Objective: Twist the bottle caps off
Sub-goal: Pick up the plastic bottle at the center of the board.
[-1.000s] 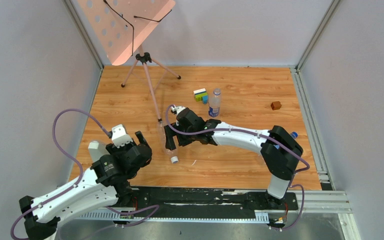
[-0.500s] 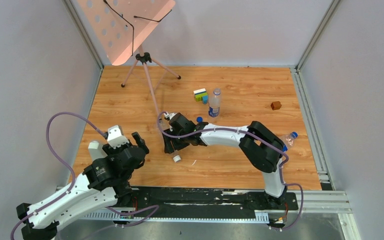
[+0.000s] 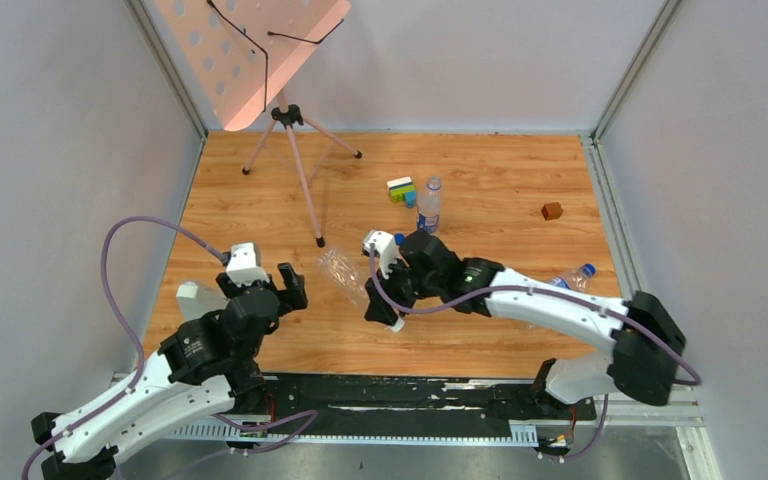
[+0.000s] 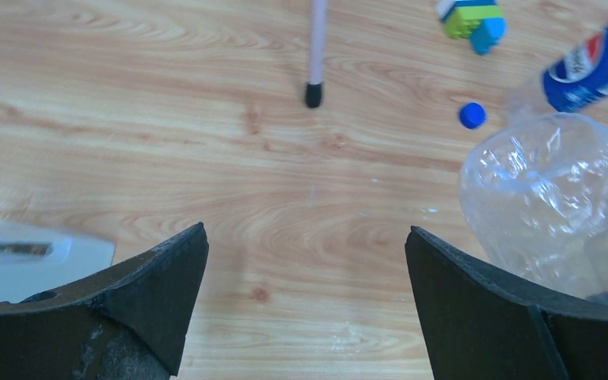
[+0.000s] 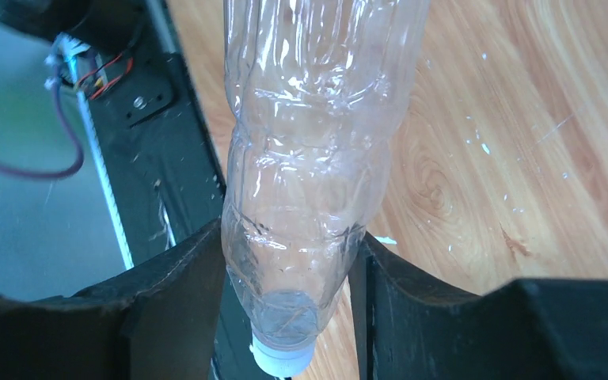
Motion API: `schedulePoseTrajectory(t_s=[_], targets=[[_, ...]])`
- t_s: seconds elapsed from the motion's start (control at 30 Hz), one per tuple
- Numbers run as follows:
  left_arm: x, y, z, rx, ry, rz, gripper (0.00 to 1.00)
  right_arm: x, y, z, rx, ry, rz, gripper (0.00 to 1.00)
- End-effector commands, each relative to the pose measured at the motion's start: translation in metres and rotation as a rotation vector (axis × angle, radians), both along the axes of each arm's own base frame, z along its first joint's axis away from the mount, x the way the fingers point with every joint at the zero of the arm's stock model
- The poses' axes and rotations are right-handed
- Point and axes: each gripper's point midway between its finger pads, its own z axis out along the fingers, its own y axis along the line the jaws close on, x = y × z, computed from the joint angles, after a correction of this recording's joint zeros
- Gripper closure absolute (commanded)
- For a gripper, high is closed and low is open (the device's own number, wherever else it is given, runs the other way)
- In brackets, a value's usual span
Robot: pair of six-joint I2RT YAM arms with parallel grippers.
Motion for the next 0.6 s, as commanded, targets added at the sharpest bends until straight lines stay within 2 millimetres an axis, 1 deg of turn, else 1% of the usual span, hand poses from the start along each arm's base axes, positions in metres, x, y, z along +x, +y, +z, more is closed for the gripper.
schedulePoseTrajectory(t_s=[0.0,0.03,0.07,0.13,0.17,0.2,0.27,0.3,0.33,0.37,0.4,0.43,0.47,0.5,0.53,0.57], targets=[[0.004,-0.035,0.058,-0.03,-0.142,-0.232,0.0,-0.031,-0.029,0.006,0.003,-0.096,0.229,0.66],[0.003,-0.04,0.072,-0.051,-0.173,-0.265,0.0,-0.034,-0.036,0.005,-0.009,-0.11,0.247,0.66],[0.0,-0.047,0.077,-0.039,-0.185,-0.328,0.0,-0.035,-0.042,0.003,-0.024,-0.122,0.255,0.66],[-0.008,-0.058,0.104,-0.056,-0.237,-0.426,0.0,-0.037,-0.051,0.001,-0.05,-0.14,0.283,0.66],[-0.01,-0.063,0.109,-0.05,-0.246,-0.461,0.0,-0.039,-0.054,0.002,-0.058,-0.145,0.299,0.66],[-0.016,-0.069,0.12,-0.046,-0.268,-0.53,0.0,-0.041,-0.056,0.003,-0.059,-0.15,0.318,0.66],[-0.025,-0.081,0.127,-0.014,-0.265,-0.63,0.0,-0.047,-0.06,0.005,-0.061,-0.157,0.374,0.67],[-0.027,-0.085,0.129,-0.007,-0.262,-0.661,0.0,-0.049,-0.062,0.008,-0.06,-0.169,0.396,0.67],[-0.033,-0.094,0.13,0.011,-0.243,-0.728,0.0,-0.05,-0.063,0.01,-0.06,-0.183,0.414,0.68],[-0.035,-0.099,0.13,0.018,-0.231,-0.758,0.0,-0.05,-0.064,0.012,-0.061,-0.202,0.427,0.68],[-0.04,-0.109,0.128,0.029,-0.205,-0.822,0.0,-0.049,-0.066,0.014,-0.063,-0.225,0.436,0.67],[-0.043,-0.115,0.126,0.031,-0.193,-0.858,0.0,-0.048,-0.068,0.015,-0.063,-0.249,0.451,0.67],[-0.05,-0.128,0.122,0.03,-0.173,-0.938,0.0,-0.048,-0.069,0.016,-0.066,-0.272,0.466,0.67],[-0.053,-0.135,0.12,0.036,-0.168,-0.983,0.0,-0.048,-0.072,0.017,-0.068,-0.295,0.481,0.67],[-0.059,-0.146,0.115,0.029,-0.142,-1.047,0.0,-0.048,-0.074,0.018,-0.072,-0.319,0.493,0.68],[-0.063,-0.151,0.113,0.025,-0.127,-1.085,0.0,-0.048,-0.076,0.02,-0.073,-0.34,0.506,0.67]])
